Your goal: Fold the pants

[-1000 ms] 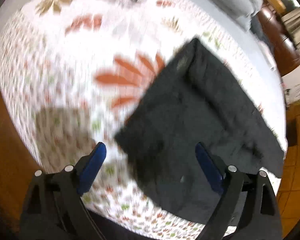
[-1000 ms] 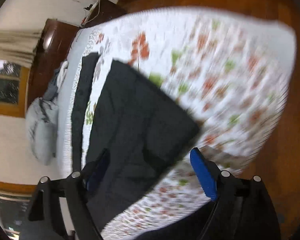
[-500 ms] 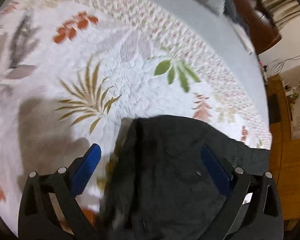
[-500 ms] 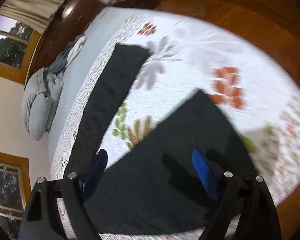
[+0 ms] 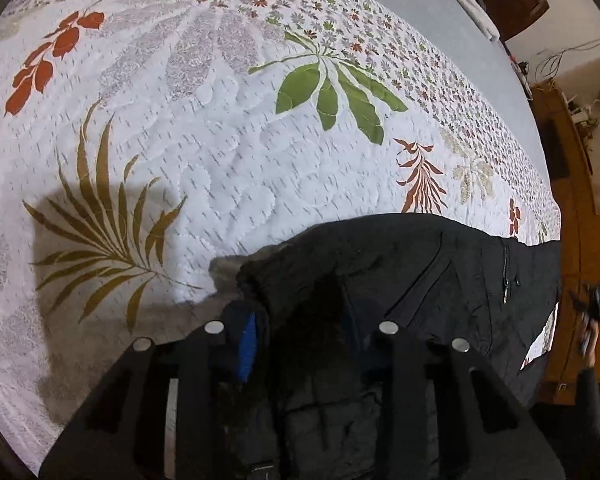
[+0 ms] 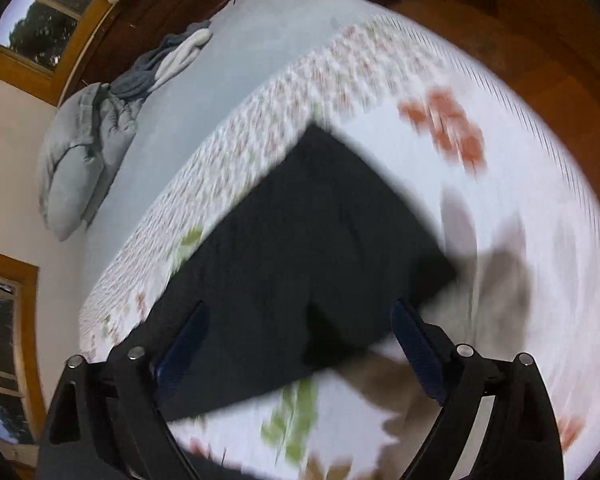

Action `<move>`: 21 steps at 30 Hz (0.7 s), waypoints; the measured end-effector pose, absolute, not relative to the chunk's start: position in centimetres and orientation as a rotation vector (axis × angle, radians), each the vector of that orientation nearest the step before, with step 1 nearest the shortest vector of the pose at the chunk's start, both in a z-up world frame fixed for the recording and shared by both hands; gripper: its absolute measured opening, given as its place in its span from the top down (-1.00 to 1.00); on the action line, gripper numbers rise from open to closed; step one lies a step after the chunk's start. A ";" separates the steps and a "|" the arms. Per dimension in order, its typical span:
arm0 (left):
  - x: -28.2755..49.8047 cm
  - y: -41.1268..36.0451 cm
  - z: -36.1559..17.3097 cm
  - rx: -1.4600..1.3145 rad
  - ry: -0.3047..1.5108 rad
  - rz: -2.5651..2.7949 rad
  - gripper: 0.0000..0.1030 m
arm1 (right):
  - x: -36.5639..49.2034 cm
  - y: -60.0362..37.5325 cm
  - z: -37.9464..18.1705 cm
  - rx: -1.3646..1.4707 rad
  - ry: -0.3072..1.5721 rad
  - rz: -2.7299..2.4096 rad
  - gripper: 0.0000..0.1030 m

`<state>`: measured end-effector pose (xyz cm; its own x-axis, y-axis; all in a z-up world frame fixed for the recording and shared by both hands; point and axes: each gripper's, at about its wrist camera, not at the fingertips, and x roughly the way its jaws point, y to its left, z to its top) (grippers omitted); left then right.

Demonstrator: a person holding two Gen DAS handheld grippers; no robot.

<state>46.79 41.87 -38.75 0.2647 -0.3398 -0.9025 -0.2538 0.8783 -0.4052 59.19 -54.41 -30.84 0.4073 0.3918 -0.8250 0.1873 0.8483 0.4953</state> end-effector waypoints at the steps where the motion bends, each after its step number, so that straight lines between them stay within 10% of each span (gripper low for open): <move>1: 46.7 41.9 -38.8 -0.536 1.316 -0.059 0.37 | 60.9 -54.6 -31.0 0.563 1.167 0.138 -0.82; 14: 46.4 42.2 -39.8 -0.577 1.300 -0.002 0.39 | 72.1 -52.2 -36.4 0.357 1.314 0.177 -0.77; 16: 46.5 41.9 -39.5 -0.562 1.306 0.015 0.40 | 71.6 -51.7 -36.5 0.330 1.335 0.202 -0.42; 18: 46.5 41.6 -39.2 -0.542 1.307 0.033 0.46 | 71.3 -51.6 -36.2 0.298 1.352 0.188 0.53; 21: 46.2 41.8 -38.3 -0.553 1.287 0.075 0.72 | 70.1 -51.9 -34.9 0.302 1.332 0.195 0.79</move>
<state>46.18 41.75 -38.31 0.2963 -0.2488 -0.9221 -0.3537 0.8683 -0.3479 70.10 -51.90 -34.92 0.2291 0.3095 -0.9229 0.0323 0.9452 0.3250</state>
